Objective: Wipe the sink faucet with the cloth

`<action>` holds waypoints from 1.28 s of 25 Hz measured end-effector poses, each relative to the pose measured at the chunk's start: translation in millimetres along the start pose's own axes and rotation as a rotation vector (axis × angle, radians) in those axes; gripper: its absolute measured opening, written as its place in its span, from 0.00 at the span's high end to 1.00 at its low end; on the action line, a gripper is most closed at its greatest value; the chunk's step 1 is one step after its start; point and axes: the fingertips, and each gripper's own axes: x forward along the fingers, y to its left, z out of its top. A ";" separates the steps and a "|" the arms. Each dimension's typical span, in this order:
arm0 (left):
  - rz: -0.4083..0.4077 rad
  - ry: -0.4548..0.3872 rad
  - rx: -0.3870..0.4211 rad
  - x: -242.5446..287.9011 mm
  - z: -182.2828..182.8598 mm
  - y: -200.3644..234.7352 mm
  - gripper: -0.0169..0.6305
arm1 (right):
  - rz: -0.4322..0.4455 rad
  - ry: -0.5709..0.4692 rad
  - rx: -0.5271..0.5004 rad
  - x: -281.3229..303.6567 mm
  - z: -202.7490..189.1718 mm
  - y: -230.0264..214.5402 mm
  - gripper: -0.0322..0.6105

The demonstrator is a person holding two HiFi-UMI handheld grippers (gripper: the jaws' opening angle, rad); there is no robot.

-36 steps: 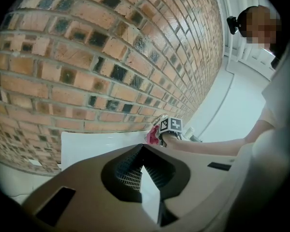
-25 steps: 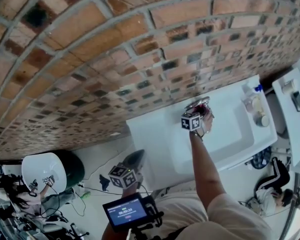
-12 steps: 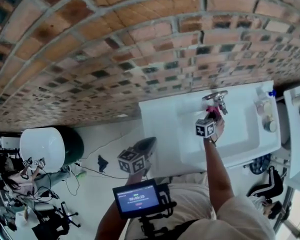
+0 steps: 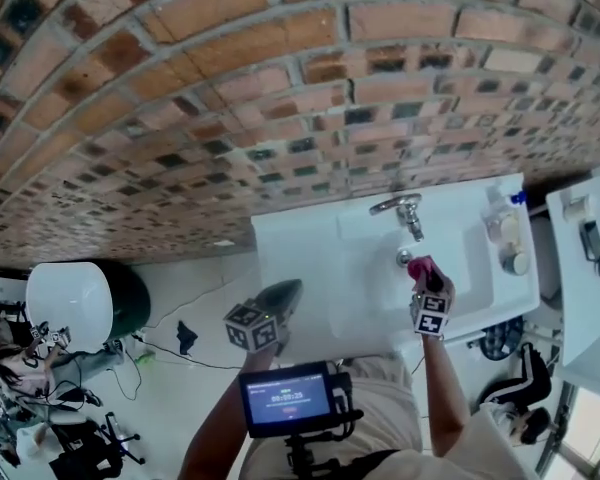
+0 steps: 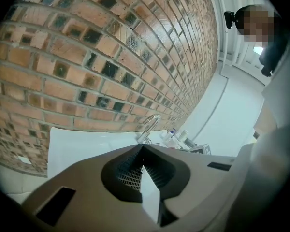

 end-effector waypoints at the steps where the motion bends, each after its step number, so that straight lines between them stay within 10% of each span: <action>1: -0.005 -0.013 -0.006 1.7 -1.1 -4.2 0.97 | 0.019 -0.015 0.021 -8.0 2.2 -8.9 0.90; 14: -0.001 -0.130 -0.066 -5.4 -23.7 -26.4 0.97 | 0.105 -0.089 0.153 -64.0 -3.8 -69.3 0.90; 32: -0.093 -0.218 -0.062 -123.4 -36.8 2.3 0.97 | 0.193 -0.383 0.429 -269.9 72.5 13.3 0.90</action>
